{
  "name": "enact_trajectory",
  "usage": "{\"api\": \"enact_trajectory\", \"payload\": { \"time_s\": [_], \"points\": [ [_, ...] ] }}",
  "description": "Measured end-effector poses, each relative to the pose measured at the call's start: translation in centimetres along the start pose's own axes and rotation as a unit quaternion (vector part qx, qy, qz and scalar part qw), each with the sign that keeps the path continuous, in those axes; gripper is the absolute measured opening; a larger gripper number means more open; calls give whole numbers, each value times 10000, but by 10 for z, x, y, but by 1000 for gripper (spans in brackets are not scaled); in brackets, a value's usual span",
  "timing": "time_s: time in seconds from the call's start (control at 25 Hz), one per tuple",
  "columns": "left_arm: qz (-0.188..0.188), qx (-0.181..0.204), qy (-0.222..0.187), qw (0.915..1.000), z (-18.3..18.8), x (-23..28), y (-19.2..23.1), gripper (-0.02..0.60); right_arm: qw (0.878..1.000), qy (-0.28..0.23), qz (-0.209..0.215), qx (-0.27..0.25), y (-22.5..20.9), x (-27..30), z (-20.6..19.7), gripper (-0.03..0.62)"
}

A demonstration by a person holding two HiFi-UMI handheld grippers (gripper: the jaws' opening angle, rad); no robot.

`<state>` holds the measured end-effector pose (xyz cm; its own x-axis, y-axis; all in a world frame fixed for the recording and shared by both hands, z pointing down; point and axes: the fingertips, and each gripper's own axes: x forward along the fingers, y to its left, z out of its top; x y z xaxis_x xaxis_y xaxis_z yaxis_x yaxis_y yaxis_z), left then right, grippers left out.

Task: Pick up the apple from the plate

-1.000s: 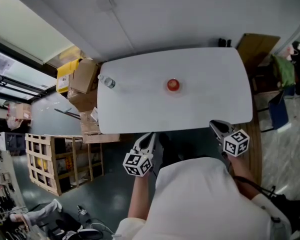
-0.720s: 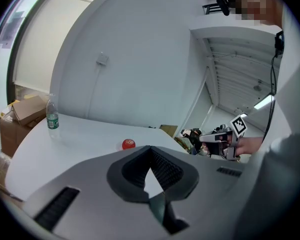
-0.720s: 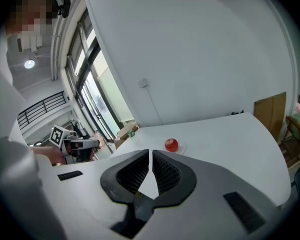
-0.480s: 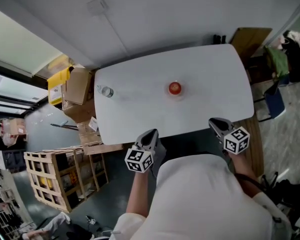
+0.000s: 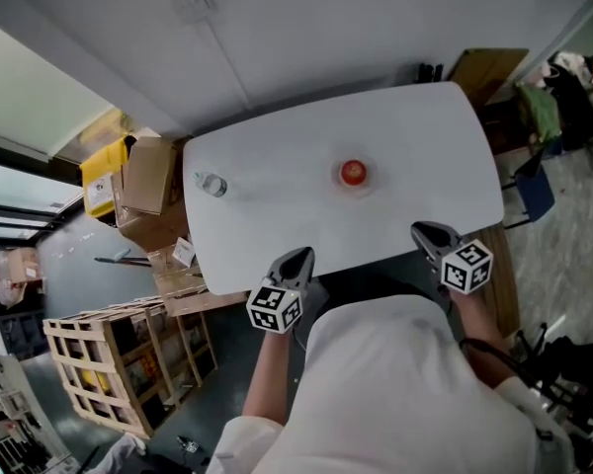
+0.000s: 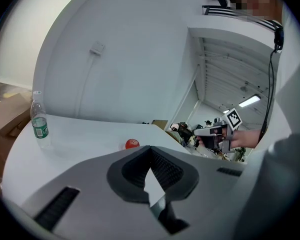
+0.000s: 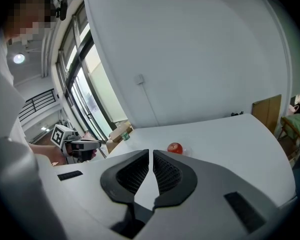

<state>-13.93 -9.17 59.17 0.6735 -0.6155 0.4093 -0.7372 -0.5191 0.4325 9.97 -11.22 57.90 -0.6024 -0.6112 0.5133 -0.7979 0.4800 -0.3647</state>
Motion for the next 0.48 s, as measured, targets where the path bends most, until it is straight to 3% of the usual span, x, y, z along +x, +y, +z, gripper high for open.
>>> {"api": "enact_trajectory", "payload": {
  "time_s": [0.48],
  "points": [
    [-74,-202,34,9998,1,7,19,2,9999,87,-124,30,0,25,7,40]
  ]
}}
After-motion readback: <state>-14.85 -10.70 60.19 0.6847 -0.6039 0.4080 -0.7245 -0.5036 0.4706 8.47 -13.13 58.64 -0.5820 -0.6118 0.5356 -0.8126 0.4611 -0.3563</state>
